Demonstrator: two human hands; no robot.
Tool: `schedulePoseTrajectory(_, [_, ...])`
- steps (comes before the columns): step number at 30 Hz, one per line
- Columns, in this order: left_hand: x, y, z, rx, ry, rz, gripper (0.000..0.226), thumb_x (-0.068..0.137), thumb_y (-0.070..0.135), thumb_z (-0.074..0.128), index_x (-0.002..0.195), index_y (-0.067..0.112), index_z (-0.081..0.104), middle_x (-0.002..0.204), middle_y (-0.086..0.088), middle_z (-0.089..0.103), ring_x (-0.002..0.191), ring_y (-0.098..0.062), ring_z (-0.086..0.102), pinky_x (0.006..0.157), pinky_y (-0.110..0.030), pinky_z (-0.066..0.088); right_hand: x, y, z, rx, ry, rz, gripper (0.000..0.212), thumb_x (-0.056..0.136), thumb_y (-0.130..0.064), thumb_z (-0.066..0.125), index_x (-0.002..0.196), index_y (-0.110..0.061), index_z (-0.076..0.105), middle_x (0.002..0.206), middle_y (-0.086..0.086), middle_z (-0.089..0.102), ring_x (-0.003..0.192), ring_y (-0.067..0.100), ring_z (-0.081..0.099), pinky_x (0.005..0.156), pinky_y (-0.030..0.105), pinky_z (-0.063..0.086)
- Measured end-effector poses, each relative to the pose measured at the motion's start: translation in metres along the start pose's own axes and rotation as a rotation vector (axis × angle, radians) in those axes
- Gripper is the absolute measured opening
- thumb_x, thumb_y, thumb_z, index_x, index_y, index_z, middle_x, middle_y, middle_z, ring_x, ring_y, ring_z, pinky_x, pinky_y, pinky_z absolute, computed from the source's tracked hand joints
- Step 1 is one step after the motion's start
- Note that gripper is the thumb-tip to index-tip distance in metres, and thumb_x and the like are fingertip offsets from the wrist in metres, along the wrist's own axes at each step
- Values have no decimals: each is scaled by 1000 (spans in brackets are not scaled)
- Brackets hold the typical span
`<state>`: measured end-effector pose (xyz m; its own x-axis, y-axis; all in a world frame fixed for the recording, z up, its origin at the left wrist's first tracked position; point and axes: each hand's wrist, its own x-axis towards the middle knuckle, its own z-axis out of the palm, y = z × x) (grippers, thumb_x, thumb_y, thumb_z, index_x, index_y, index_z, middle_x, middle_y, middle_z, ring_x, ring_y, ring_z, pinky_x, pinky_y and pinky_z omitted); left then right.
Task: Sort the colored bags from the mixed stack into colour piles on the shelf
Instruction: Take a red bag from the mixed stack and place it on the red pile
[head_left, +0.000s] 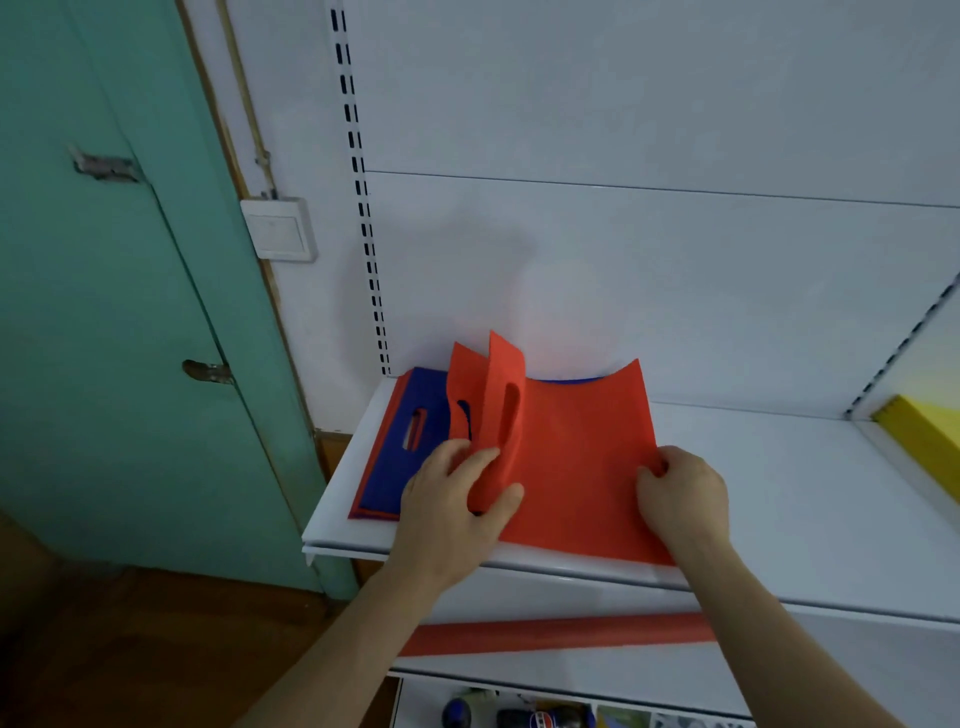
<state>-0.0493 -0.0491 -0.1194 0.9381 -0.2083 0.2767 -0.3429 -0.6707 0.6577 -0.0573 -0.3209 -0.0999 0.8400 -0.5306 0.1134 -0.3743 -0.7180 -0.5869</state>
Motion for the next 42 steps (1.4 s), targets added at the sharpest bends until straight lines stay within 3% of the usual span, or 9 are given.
schedulePoseTrajectory(4, [15,0,-10,-294,134,-180,40,88,78,59,100,43,75,138,24,47,132,8,43,106,-20,34,2,8,-1,64,100,-68,25,97,-13,60,117,-16,75,105,13,76,100,39,67,88,43,54])
schedulePoseTrajectory(6, [24,-5,-16,-305,240,-245,16,94,43,74,108,34,73,130,15,57,128,-2,52,107,-28,43,1,12,-1,135,160,-106,23,98,-11,58,112,-17,74,98,9,76,92,36,67,84,40,53])
schedulePoseTrajectory(8, [33,-8,-24,-373,294,-338,33,93,20,75,123,28,64,123,11,64,114,-7,62,92,-32,55,-1,15,-3,208,218,-145,25,98,-8,56,113,-17,74,98,5,77,91,32,67,85,36,51])
schedulePoseTrajectory(10, [39,-8,-31,-488,318,-418,46,92,12,74,130,33,56,120,11,66,101,-6,67,77,-30,56,-1,18,-7,273,274,-181,29,99,-4,57,117,-17,74,103,2,76,94,27,67,89,34,49])
schedulePoseTrajectory(13, [51,-8,-35,-719,267,-461,55,93,5,71,137,33,52,117,8,72,94,-10,74,80,-36,60,0,19,-16,380,346,-209,24,100,-5,58,114,-19,71,101,-2,74,92,23,66,86,34,47])
schedulePoseTrajectory(20, [70,3,-49,-640,296,-169,46,102,7,55,135,39,55,114,16,76,102,1,71,75,-10,54,-4,8,-30,512,360,-177,15,99,-26,65,110,-34,58,95,-12,65,86,12,61,74,39,50])
schedulePoseTrajectory(27, [59,2,-33,-472,178,-113,18,110,37,47,105,41,64,99,28,68,89,2,65,71,-26,52,-22,18,-17,413,186,-135,12,104,-20,55,112,-28,58,95,-14,68,88,15,66,69,33,48])
schedulePoseTrajectory(36, [66,40,-2,-568,267,-25,16,108,35,54,120,36,64,102,23,73,90,3,68,74,-16,51,-69,47,-68,397,474,-88,55,101,-24,63,145,-49,42,104,-25,70,90,0,67,71,25,51])
schedulePoseTrajectory(42, [41,94,58,-718,251,-8,33,100,28,71,120,44,49,96,9,77,89,-3,73,77,-19,52,-106,119,-120,315,677,1,24,93,-31,64,109,-46,55,100,-25,67,90,-1,64,72,36,52])
